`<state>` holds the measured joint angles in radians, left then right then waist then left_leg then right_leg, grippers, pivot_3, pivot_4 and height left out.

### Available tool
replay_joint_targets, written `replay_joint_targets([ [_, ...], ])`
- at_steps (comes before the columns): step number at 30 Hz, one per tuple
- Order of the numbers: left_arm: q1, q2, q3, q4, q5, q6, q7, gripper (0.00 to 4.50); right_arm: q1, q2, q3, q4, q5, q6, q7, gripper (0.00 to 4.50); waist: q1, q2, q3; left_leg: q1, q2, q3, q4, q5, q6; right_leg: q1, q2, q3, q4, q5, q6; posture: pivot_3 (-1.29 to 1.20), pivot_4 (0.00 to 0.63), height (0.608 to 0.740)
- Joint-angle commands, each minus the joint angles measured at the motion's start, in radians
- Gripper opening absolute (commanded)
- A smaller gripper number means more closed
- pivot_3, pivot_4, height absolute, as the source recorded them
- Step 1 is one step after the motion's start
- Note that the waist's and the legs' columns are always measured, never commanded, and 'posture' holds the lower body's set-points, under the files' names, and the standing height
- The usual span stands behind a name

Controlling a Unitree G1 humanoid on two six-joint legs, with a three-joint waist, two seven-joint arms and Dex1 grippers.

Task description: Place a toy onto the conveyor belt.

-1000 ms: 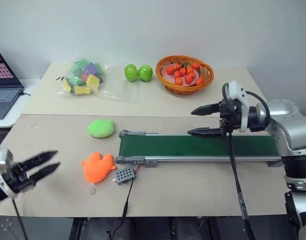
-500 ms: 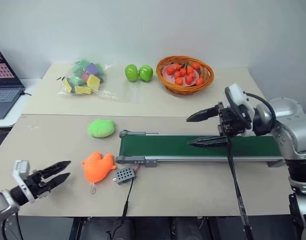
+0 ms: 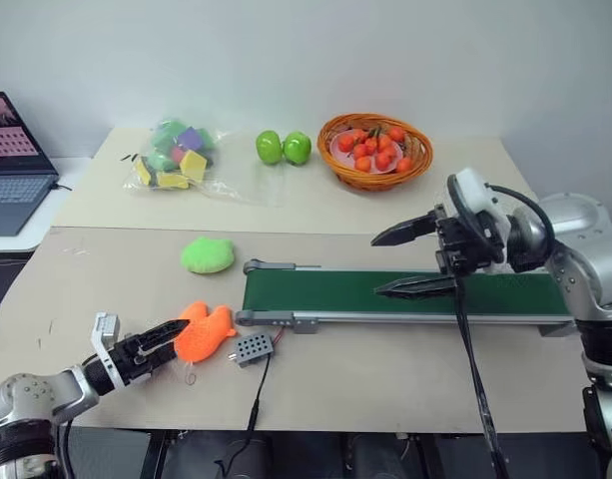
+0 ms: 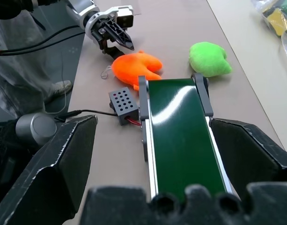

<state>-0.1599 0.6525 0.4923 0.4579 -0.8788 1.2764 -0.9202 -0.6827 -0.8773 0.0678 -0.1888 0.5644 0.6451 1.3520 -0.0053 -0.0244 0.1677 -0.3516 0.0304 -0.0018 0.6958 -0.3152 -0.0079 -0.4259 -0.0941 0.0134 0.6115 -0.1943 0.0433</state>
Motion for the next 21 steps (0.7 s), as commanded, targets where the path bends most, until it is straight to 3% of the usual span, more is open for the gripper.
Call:
replay_joint_targets([
  [1,-0.014,-0.026,-0.035,0.044,0.03,-0.014,0.011,4.49,-0.018,-0.021,-0.038,-0.037,0.015,0.009,-0.012,4.5,0.0,0.002,-0.001,0.0,0.0,0.0,0.0,0.0,0.0,0.0,0.0,0.0,0.0,0.0,0.0,0.0,0.15,0.738],
  [4,-0.026,-0.032,-0.044,0.054,0.035,-0.014,0.006,4.49,-0.017,-0.024,-0.04,-0.04,0.016,0.01,-0.02,4.5,0.0,0.003,-0.002,0.0,0.0,0.0,0.0,0.0,0.0,0.0,0.0,0.0,0.0,0.0,0.0,0.0,0.15,0.738],
  [5,-0.025,-0.032,-0.052,0.051,0.037,-0.014,-0.001,3.97,-0.018,-0.024,-0.04,-0.039,0.015,0.011,-0.022,4.5,-0.001,0.003,-0.002,0.001,0.0,0.0,0.001,0.0,0.0,0.0,0.0,0.0,0.0,0.0,0.0,0.0,0.15,0.738],
  [7,-0.027,-0.033,-0.058,0.045,0.029,-0.004,-0.015,3.7,-0.02,-0.024,-0.039,-0.037,0.015,0.009,-0.025,4.5,-0.003,0.003,-0.002,0.001,0.0,0.0,0.002,0.0,0.0,0.0,0.0,0.0,-0.001,0.0,0.0,0.0,0.15,0.738],
  [8,-0.027,-0.033,-0.058,0.044,0.027,-0.003,-0.017,3.06,-0.02,-0.024,-0.039,-0.038,0.016,0.009,-0.027,4.5,-0.004,0.003,-0.002,0.001,0.0,0.0,0.002,0.0,0.0,0.0,0.0,0.0,0.0,0.0,0.0,0.0,0.15,0.738],
  [10,-0.031,-0.033,-0.059,0.045,0.026,-0.004,-0.017,2.57,-0.021,-0.023,-0.037,-0.036,0.015,0.008,-0.03,4.5,-0.007,0.003,-0.002,0.001,0.0,0.0,0.003,0.0,0.0,0.0,0.0,0.0,0.0,0.0,0.0,0.0,0.15,0.738],
  [16,-0.018,-0.021,-0.053,0.019,-0.003,0.017,-0.054,0.36,-0.023,-0.021,-0.019,-0.017,-0.003,0.0,-0.035,4.5,-0.007,0.003,-0.002,0.001,0.0,0.0,0.003,0.0,0.0,0.0,0.0,0.0,0.0,0.0,0.0,0.0,0.15,0.738],
  [18,-0.002,-0.009,-0.036,0.013,-0.011,0.024,-0.064,0.04,-0.023,-0.02,-0.014,-0.009,-0.008,-0.005,-0.032,4.5,-0.007,0.003,-0.002,0.001,0.0,0.0,0.003,0.0,0.0,0.0,0.0,0.0,0.0,0.0,0.0,0.0,0.15,0.738],
  [21,0.02,0.009,-0.011,0.015,-0.013,0.02,-0.074,0.04,-0.031,-0.014,-0.008,0.001,-0.013,-0.011,-0.028,4.5,-0.013,0.003,-0.002,0.001,0.0,0.0,0.003,0.0,0.0,0.0,0.0,0.0,0.0,0.0,0.0,0.0,0.15,0.738],
])
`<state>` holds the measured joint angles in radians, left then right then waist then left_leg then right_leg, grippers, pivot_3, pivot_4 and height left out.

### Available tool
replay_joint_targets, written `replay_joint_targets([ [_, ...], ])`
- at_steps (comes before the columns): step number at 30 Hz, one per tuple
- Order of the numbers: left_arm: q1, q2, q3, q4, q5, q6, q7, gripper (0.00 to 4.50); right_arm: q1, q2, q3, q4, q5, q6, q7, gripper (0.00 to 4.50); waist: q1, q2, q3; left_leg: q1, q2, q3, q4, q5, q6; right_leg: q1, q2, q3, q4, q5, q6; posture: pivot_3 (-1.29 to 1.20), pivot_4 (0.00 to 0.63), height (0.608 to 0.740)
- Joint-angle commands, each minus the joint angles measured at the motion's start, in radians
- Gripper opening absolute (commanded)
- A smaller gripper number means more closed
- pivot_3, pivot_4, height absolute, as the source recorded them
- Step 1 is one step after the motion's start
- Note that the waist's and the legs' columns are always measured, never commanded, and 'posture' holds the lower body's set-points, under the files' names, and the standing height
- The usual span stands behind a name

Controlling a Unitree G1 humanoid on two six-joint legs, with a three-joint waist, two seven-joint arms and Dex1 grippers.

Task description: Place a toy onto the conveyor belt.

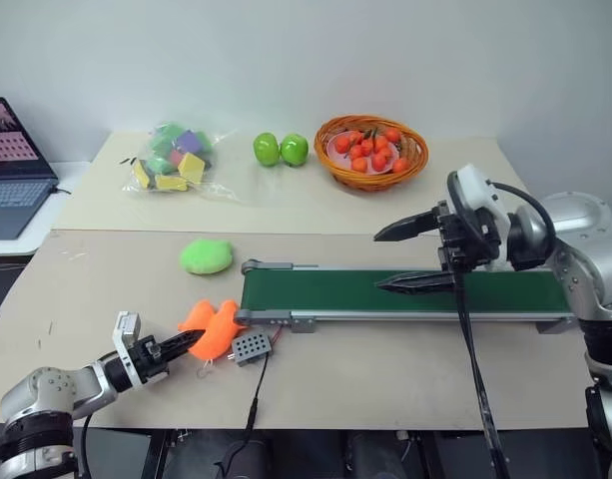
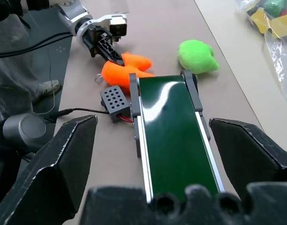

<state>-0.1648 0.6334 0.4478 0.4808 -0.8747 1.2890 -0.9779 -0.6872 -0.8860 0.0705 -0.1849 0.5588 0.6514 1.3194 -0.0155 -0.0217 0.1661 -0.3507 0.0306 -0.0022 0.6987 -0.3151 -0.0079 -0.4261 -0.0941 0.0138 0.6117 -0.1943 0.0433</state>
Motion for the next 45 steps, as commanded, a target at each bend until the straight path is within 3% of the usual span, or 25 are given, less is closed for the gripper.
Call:
replay_joint_targets([
  [1,0.028,0.03,0.043,-0.008,-0.02,0.007,-0.016,0.04,-0.029,-0.004,-0.009,0.002,-0.009,-0.02,0.007,4.5,-0.006,0.0,0.0,0.0,0.0,0.0,0.0,0.0,0.0,0.0,0.0,0.0,0.0,0.0,0.0,0.0,0.15,0.738],
  [16,0.156,0.145,0.187,-0.177,-0.129,0.078,-0.03,0.04,-0.098,0.041,-0.021,0.089,-0.009,-0.046,0.027,4.5,0.0,-0.001,0.0,-0.001,0.001,0.0,-0.001,0.0,0.0,-0.002,0.0,0.0,0.0,0.0,0.0,0.0,0.15,0.738],
  [22,0.103,0.141,0.18,-0.381,-0.217,0.167,0.039,0.04,-0.171,0.083,-0.099,0.074,0.123,0.028,0.02,4.5,0.003,-0.002,0.001,-0.002,0.001,-0.001,-0.001,0.0,0.0,-0.003,0.0,0.0,0.0,0.0,0.0,0.0,0.15,0.738],
  [28,-0.026,0.135,0.161,-0.538,-0.296,0.231,0.143,0.04,-0.179,0.086,-0.116,0.061,0.15,0.045,0.01,4.5,0.002,-0.003,0.001,-0.002,0.001,-0.001,-0.001,0.0,0.0,-0.002,0.0,0.0,-0.001,0.0,0.0,0.0,0.15,0.738],
  [35,-0.197,0.097,0.048,-0.743,-0.207,0.014,0.268,0.04,-0.158,0.066,-0.123,0.074,0.121,0.013,-0.005,4.5,0.001,-0.003,0.002,-0.002,0.001,-0.001,-0.001,0.0,0.0,-0.002,0.0,0.0,-0.001,0.0,0.0,0.0,0.15,0.738],
  [41,-0.181,0.158,-0.112,-0.893,0.054,-0.348,0.208,0.04,-0.137,0.058,-0.136,0.072,0.102,-0.004,-0.027,4.5,-0.003,-0.003,0.002,-0.002,0.001,0.0,-0.003,0.0,0.0,-0.002,0.002,0.001,-0.001,0.0,0.0,0.0,0.15,0.738],
  [45,-0.198,0.176,-0.195,-0.886,0.196,-0.504,0.212,0.04,-0.134,0.06,-0.132,0.074,0.09,-0.009,-0.04,4.5,0.002,-0.003,0.002,-0.003,0.001,0.0,-0.003,0.0,0.0,-0.002,0.001,0.001,-0.002,0.0,0.0,0.0,0.15,0.738],
])
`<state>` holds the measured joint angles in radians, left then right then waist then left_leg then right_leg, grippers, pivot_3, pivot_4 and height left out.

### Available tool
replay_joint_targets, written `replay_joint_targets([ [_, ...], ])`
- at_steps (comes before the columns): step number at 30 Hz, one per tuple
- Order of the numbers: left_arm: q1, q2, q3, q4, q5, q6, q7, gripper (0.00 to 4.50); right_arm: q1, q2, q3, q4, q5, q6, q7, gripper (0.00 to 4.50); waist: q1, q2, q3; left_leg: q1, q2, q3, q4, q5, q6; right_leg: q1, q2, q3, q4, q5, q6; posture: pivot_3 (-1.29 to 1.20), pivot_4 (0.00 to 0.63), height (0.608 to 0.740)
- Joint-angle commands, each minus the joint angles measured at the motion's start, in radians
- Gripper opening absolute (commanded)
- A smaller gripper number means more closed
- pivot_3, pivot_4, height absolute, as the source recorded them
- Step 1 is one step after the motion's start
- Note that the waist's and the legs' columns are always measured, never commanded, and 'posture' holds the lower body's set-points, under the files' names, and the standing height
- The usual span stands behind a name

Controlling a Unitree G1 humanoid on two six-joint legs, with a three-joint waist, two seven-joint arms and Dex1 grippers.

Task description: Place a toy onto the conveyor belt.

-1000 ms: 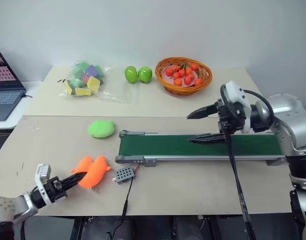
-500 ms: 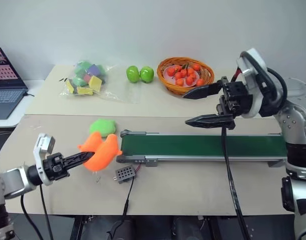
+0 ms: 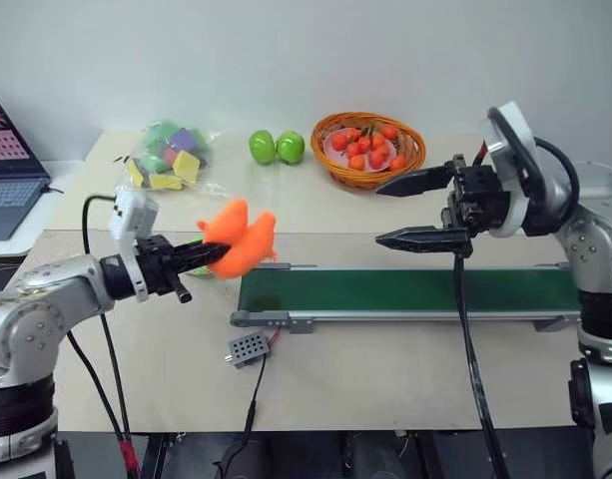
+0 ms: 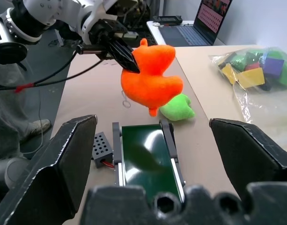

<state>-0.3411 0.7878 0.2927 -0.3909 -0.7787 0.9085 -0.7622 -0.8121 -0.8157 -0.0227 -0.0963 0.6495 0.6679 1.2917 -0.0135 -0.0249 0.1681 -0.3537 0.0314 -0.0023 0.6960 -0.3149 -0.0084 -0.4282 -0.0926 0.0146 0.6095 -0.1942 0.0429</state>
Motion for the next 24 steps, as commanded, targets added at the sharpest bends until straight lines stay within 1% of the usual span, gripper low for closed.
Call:
replay_joint_targets([
  [1,-0.028,0.018,-0.046,-0.01,0.11,-0.141,-0.002,0.04,-0.009,-0.011,-0.037,-0.012,-0.004,-0.028,-0.014,4.5,0.001,0.0,0.0,0.0,0.0,0.0,0.0,0.0,0.0,0.0,0.0,0.0,0.0,0.0,0.0,0.0,0.15,0.738],
  [3,-0.017,0.031,-0.08,-0.021,0.179,-0.219,-0.011,0.04,-0.016,-0.011,-0.034,0.004,-0.014,-0.035,-0.019,4.5,0.001,0.0,0.0,0.0,0.0,0.0,0.0,0.0,0.0,0.0,0.0,0.0,0.0,0.0,0.0,0.0,0.15,0.738],
  [4,0.003,0.033,-0.091,-0.034,0.267,-0.349,-0.008,0.04,-0.02,-0.011,-0.03,0.013,-0.022,-0.041,-0.019,4.5,0.0,0.0,0.0,0.0,0.0,0.0,0.0,0.0,0.0,0.0,0.0,0.0,0.0,0.0,0.0,0.0,0.15,0.738],
  [5,-0.002,0.0,-0.057,-0.047,0.223,-0.354,-0.006,0.04,-0.024,-0.011,-0.025,0.023,-0.033,-0.049,-0.021,4.5,0.0,0.0,0.0,0.0,0.0,0.0,0.0,0.0,0.0,0.0,0.0,0.0,0.0,0.0,0.0,0.0,0.15,0.738],
  [6,0.012,-0.012,-0.045,-0.067,0.25,-0.439,-0.021,0.04,-0.025,-0.013,-0.019,0.032,-0.05,-0.065,-0.021,4.5,0.0,0.0,0.0,0.0,0.0,0.0,0.0,0.0,0.0,0.0,0.0,0.0,0.0,0.0,0.0,0.0,0.15,0.738],
  [8,0.093,0.034,-0.089,-0.074,0.437,-0.715,-0.073,0.04,-0.026,-0.014,-0.023,0.045,-0.061,-0.075,-0.023,4.5,-0.002,0.0,0.0,-0.001,0.0,0.0,0.0,0.0,0.0,0.0,0.0,0.0,0.0,0.0,0.0,0.0,0.15,0.738],
  [9,0.135,0.052,-0.119,-0.059,0.554,-0.865,-0.07,0.04,-0.025,-0.015,-0.027,0.048,-0.063,-0.077,-0.024,4.5,-0.004,0.0,0.0,0.0,0.001,0.001,0.0,0.0,0.0,0.0,0.0,0.0,0.0,0.0,0.0,0.0,0.15,0.738],
  [11,0.191,0.07,-0.15,-0.005,0.727,-1.159,-0.051,0.04,-0.021,-0.016,-0.033,0.05,-0.062,-0.08,-0.024,4.5,-0.002,0.0,0.0,0.0,0.001,0.002,-0.002,0.0,0.001,0.0,0.0,0.001,-0.001,0.0,0.0,0.0,0.15,0.738],
  [13,0.212,0.085,-0.164,0.058,0.897,-1.374,0.026,0.04,-0.016,-0.018,-0.035,0.052,-0.061,-0.084,-0.023,4.5,0.002,0.001,0.001,0.0,0.001,0.002,-0.002,-0.001,0.001,0.0,0.0,0.0,-0.001,0.0,0.0,0.0,0.15,0.738],
  [15,0.207,0.084,-0.151,0.115,1.073,-1.529,0.145,0.04,-0.012,-0.019,-0.038,0.055,-0.062,-0.087,-0.021,4.5,0.009,0.001,0.001,-0.001,0.001,0.002,-0.002,-0.001,0.001,0.0,0.0,0.0,-0.002,0.0,0.0,0.0,0.15,0.738],
  [17,0.201,0.073,-0.13,0.157,1.182,-1.623,0.242,0.04,-0.008,-0.021,-0.041,0.057,-0.062,-0.09,-0.018,4.5,0.014,0.001,0.001,-0.001,0.001,0.002,-0.002,-0.001,0.001,0.0,0.0,0.0,-0.003,0.0,0.0,0.0,0.15,0.738],
  [20,0.191,0.062,-0.079,0.2,1.352,-1.718,0.418,0.04,-0.004,-0.025,-0.045,0.064,-0.064,-0.096,-0.014,4.5,0.016,0.001,0.001,-0.001,0.001,0.002,-0.002,-0.001,0.002,0.0,0.0,0.0,-0.001,0.0,0.0,0.0,0.15,0.738],
  [24,0.179,0.061,-0.028,0.215,1.606,-1.757,0.67,0.04,-0.001,-0.027,-0.047,0.068,-0.065,-0.102,-0.011,4.5,0.017,0.001,0.001,-0.001,0.001,0.002,-0.002,-0.002,0.003,0.0,0.0,-0.001,-0.001,0.0,0.0,0.0,0.15,0.738],
])
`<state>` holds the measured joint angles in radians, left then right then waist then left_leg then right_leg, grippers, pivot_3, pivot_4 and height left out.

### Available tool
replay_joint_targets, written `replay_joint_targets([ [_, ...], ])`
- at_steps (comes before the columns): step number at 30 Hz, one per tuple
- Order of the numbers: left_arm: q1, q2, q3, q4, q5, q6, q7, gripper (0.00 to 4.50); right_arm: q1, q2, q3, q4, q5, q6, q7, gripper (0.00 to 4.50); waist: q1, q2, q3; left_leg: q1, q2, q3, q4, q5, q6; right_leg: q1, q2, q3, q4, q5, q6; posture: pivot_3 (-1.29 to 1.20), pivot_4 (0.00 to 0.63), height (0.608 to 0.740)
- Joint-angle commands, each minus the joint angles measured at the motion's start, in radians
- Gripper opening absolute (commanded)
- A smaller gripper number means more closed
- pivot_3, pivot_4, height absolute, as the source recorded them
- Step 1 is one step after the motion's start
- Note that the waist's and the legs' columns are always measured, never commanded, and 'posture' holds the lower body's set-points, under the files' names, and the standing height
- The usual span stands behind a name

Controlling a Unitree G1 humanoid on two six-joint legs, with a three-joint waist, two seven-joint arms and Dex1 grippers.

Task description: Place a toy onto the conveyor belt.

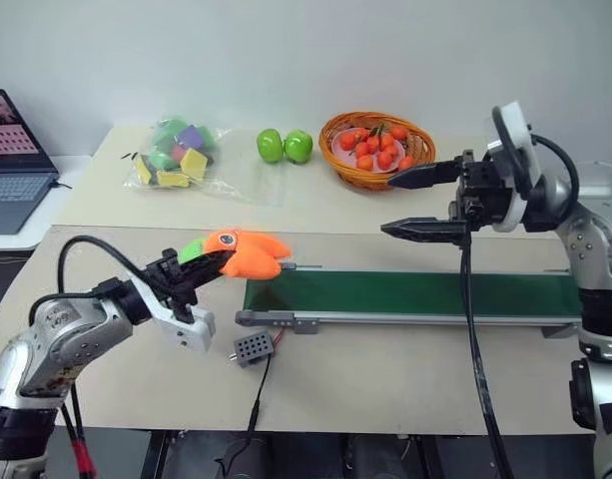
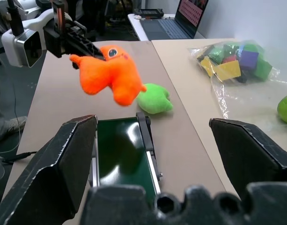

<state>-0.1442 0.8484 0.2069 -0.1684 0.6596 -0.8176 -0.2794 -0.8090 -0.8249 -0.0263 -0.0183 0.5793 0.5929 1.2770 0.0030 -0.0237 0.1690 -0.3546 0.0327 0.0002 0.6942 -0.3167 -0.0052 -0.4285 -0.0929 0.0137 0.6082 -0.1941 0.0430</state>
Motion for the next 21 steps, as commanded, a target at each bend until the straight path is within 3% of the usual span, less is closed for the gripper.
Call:
replay_joint_targets([
  [1,-0.019,0.0,0.062,-0.008,0.228,-0.031,0.251,0.04,-0.003,-0.018,-0.044,-0.01,0.005,-0.027,0.005,4.5,0.0,0.0,0.0,0.0,0.0,0.0,0.0,0.0,0.0,0.0,0.0,0.0,0.0,0.0,0.0,0.0,0.15,0.738],
  [9,-0.037,-0.01,-0.04,0.011,0.424,0.034,0.474,0.04,0.001,-0.015,-0.04,-0.019,0.004,-0.022,0.001,4.5,0.0,0.0,0.0,0.0,0.0,0.0,0.0,0.0,0.0,0.0,0.0,0.0,0.001,0.0,0.0,0.0,0.15,0.738],
  [21,-0.148,-0.062,-0.261,0.213,0.338,0.081,0.409,0.04,0.041,-0.032,-0.075,-0.113,0.033,0.037,-0.053,4.5,0.005,0.0,0.0,0.0,0.0,0.0,0.0,0.0,0.0,0.0,0.0,0.0,0.002,0.0,0.0,0.0,0.15,0.738],
])
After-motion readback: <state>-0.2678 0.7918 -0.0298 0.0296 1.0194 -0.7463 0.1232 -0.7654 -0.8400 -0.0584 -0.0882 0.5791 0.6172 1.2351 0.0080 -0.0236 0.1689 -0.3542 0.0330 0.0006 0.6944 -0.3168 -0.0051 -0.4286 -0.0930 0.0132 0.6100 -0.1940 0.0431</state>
